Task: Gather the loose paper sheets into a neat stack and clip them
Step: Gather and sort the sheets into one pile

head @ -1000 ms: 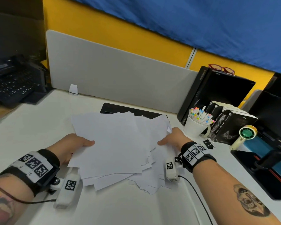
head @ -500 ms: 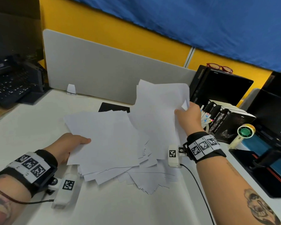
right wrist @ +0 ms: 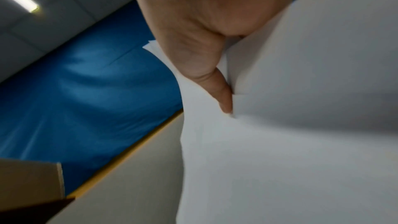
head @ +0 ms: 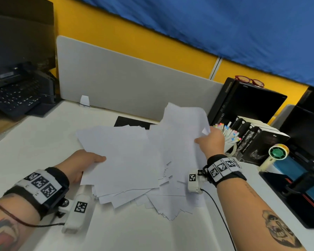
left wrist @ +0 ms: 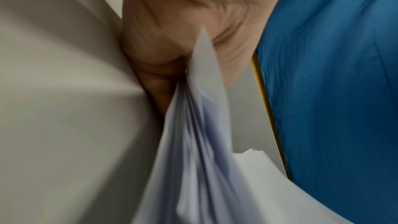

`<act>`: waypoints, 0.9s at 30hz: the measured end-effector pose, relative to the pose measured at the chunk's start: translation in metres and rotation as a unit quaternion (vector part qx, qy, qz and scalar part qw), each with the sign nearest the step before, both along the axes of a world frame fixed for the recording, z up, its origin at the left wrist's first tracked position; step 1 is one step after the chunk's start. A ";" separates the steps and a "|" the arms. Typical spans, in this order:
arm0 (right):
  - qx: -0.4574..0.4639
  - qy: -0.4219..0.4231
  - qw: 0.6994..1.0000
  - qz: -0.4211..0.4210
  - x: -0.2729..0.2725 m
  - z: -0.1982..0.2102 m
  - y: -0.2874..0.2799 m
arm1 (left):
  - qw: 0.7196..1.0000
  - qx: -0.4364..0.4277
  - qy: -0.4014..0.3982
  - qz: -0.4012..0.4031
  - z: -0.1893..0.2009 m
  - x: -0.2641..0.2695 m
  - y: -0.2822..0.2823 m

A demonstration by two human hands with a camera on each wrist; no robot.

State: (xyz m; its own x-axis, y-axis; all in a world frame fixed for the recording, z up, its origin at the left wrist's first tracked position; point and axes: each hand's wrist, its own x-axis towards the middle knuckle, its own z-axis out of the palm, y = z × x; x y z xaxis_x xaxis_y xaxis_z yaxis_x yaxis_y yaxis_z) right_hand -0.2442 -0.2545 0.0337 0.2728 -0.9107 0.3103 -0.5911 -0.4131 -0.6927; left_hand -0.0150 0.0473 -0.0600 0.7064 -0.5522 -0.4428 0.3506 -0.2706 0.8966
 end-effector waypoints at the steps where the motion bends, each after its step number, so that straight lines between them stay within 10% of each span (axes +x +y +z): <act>1: -0.007 -0.031 0.999 -0.008 -0.002 0.007 0.000 | 1.000 0.002 0.001 0.001 0.001 0.000 0.000; 17: -0.026 -0.495 0.868 0.025 0.026 0.088 0.034 | 1.000 0.011 0.013 0.003 0.001 0.000 0.002; 27: 0.282 -0.349 0.893 0.040 0.059 -0.027 0.103 | 0.991 -0.095 0.090 0.010 0.007 0.006 0.002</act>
